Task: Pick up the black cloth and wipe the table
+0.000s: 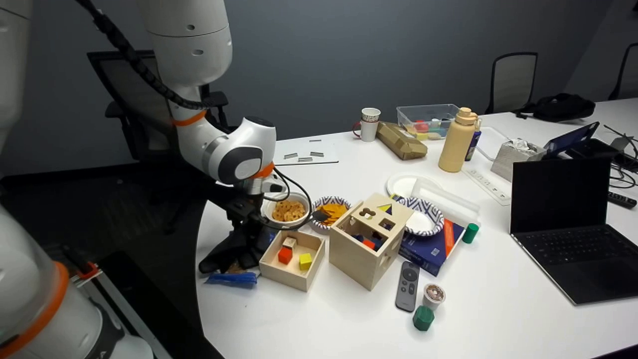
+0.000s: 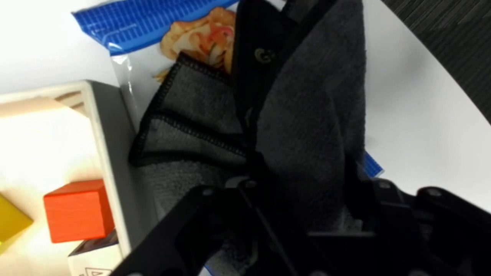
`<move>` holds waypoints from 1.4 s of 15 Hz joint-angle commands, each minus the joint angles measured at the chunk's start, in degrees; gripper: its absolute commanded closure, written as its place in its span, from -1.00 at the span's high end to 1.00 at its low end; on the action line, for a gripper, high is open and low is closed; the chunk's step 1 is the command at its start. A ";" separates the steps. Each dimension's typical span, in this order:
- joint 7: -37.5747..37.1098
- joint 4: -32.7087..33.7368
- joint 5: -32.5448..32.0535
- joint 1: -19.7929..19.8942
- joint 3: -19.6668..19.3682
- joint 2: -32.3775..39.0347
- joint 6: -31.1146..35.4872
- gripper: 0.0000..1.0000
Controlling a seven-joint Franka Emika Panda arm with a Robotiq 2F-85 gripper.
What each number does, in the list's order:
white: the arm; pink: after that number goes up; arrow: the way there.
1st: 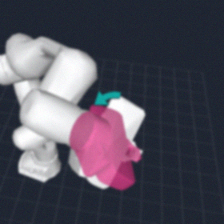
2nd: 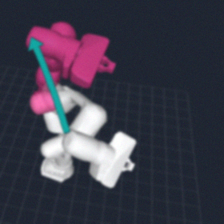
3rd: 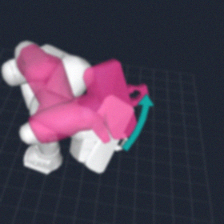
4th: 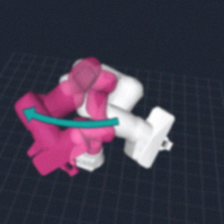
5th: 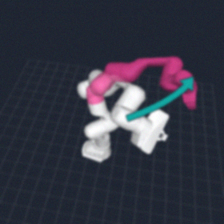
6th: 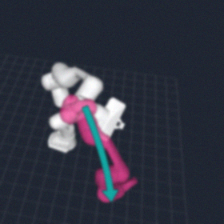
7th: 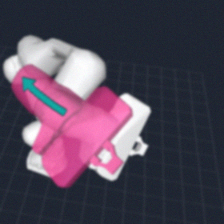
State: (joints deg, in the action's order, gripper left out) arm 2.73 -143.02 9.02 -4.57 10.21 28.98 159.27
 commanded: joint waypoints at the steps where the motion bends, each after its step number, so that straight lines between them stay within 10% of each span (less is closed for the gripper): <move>1: -0.87 0.63 -2.44 -0.59 -1.13 -1.31 -1.40 -0.61; 4: -0.24 1.01 -1.58 0.67 0.22 -2.57 -3.62 -1.00; 13: -4.78 2.72 -2.37 -1.46 -0.01 -16.90 -20.90 -0.95; 21: -24.97 -3.96 -23.23 1.43 -8.11 -36.57 -29.59 -0.95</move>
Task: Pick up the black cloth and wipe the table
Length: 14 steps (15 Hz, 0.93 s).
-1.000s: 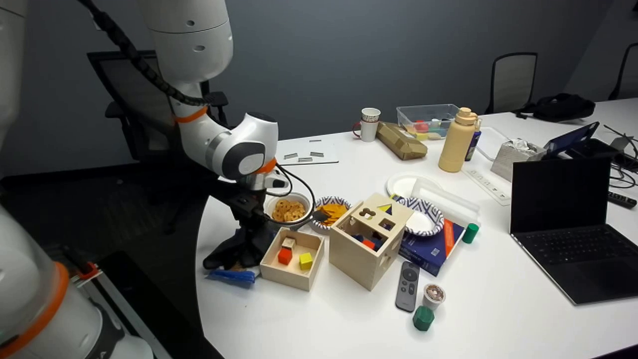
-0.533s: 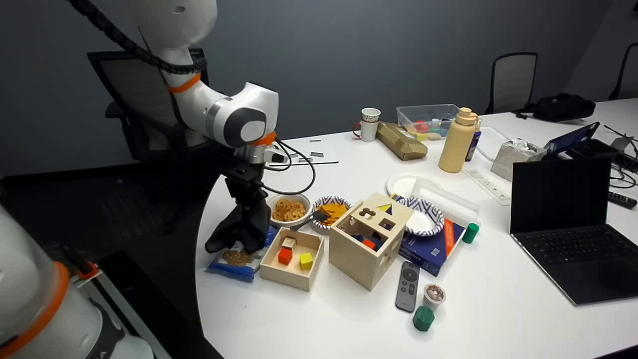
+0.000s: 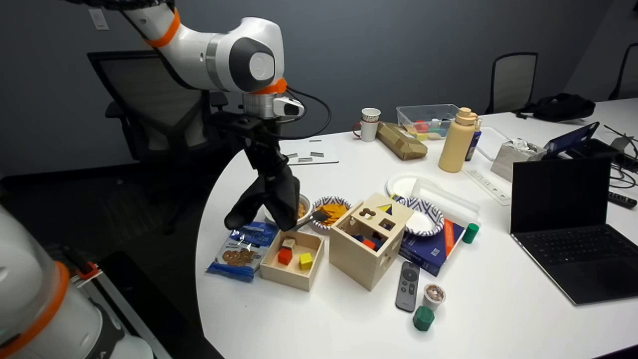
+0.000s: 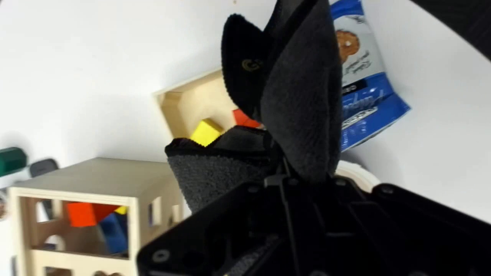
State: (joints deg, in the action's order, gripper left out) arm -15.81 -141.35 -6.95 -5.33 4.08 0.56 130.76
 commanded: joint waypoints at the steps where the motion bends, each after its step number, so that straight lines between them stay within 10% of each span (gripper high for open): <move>1: -8.71 -7.16 -10.09 3.57 -2.60 -9.63 -0.36 -0.95; 7: -18.70 -14.44 -20.35 12.20 -5.15 -11.19 3.93 -0.95; 14: -16.47 -15.44 -17.89 13.90 -6.05 -9.43 6.41 -0.81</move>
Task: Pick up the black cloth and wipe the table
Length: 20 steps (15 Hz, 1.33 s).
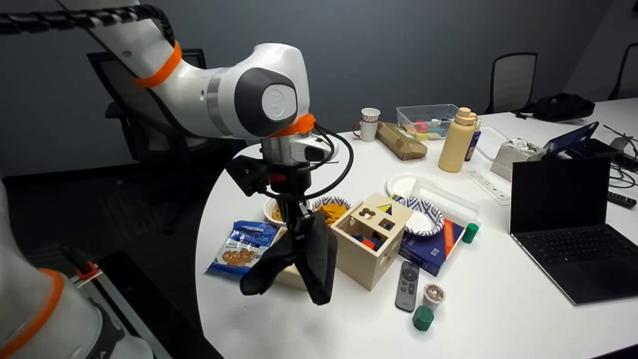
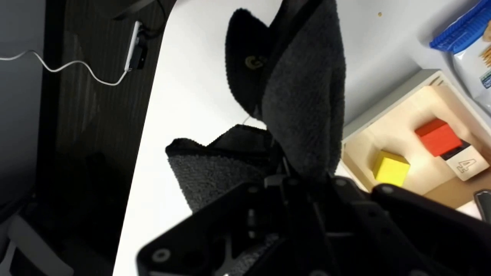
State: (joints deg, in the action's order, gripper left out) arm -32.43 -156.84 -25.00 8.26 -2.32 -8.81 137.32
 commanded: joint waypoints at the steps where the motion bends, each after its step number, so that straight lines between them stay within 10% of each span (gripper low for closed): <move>1: 0.12 0.05 0.17 0.30 0.35 -0.06 -0.10 -0.81; 14: -0.63 6.02 -0.75 1.11 -8.25 20.95 16.25 -0.95; 20: 7.85 6.77 10.28 1.89 -11.73 30.73 25.34 -0.95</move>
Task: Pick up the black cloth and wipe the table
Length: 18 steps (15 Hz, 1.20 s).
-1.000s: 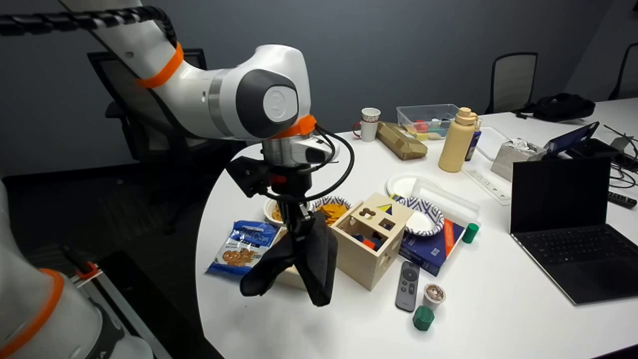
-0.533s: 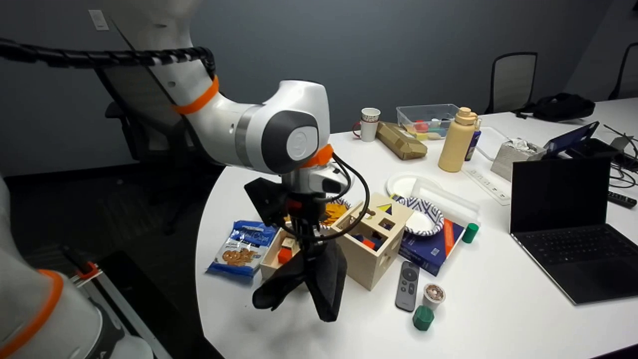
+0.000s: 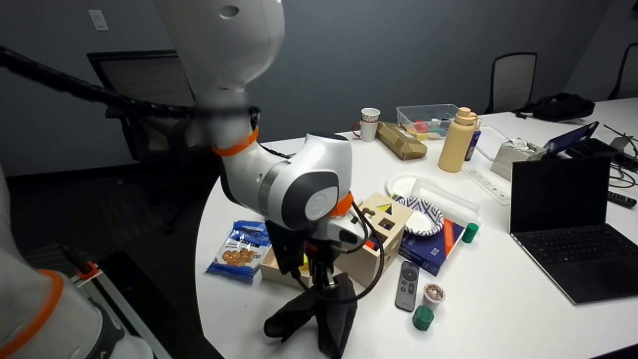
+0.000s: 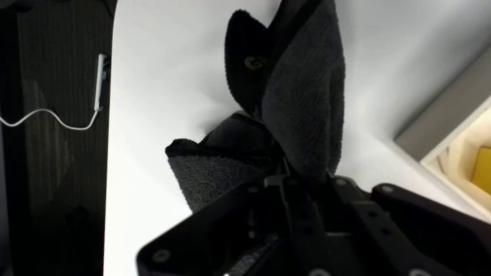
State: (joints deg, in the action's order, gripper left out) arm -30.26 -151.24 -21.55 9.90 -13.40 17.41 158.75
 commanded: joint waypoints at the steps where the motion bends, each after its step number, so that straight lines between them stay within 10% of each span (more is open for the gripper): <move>1: 7.84 1.16 9.80 0.79 -0.25 5.61 4.88 -0.95; 10: 31.94 1.53 34.49 14.26 15.22 6.95 0.97 -0.95; 18: 32.69 -1.36 35.03 10.73 9.70 6.30 -5.88 -0.95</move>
State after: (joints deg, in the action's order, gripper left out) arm 2.87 -150.88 13.71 22.92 -0.14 25.21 154.17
